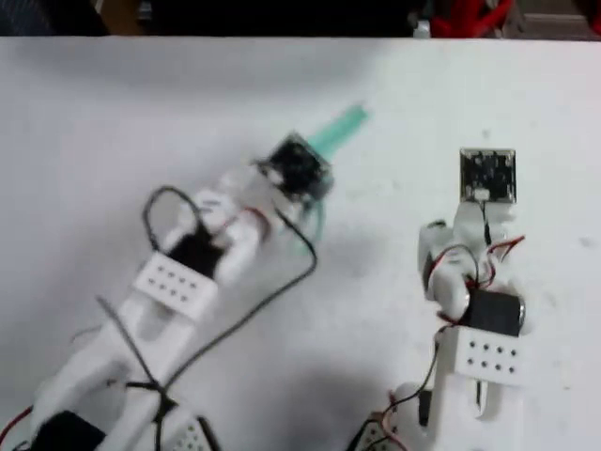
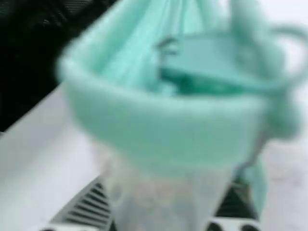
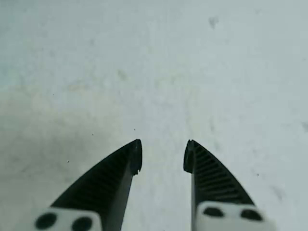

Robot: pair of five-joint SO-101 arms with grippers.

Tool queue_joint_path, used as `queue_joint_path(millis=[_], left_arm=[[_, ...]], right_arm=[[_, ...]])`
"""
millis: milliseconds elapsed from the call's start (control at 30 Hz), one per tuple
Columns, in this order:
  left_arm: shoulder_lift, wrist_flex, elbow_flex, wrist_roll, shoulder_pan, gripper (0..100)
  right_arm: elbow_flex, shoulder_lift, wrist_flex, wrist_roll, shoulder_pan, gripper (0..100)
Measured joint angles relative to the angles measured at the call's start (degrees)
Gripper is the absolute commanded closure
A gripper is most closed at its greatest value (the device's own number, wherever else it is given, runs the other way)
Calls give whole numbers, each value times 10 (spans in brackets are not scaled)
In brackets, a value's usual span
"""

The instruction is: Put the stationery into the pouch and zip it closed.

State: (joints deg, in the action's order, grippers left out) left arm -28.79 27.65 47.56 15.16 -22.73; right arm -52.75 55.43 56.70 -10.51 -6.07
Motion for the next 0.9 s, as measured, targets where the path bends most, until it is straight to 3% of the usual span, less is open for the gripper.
queue_joint_path(millis=[100,333,567,700,900], left_arm=[[-1,62,-20,-51,-26,727],[3,186,-70,-62,-55,701],[27,266,-75,9,-145,702],[35,271,-74,9,-135,702],[-20,288,-74,9,-49,703]], right_arm=[[-1,0,0,0,-4,856],[-2,0,10,0,-4,854],[27,0,71,0,-4,857],[35,0,84,0,-4,857],[35,0,84,0,-4,857]])
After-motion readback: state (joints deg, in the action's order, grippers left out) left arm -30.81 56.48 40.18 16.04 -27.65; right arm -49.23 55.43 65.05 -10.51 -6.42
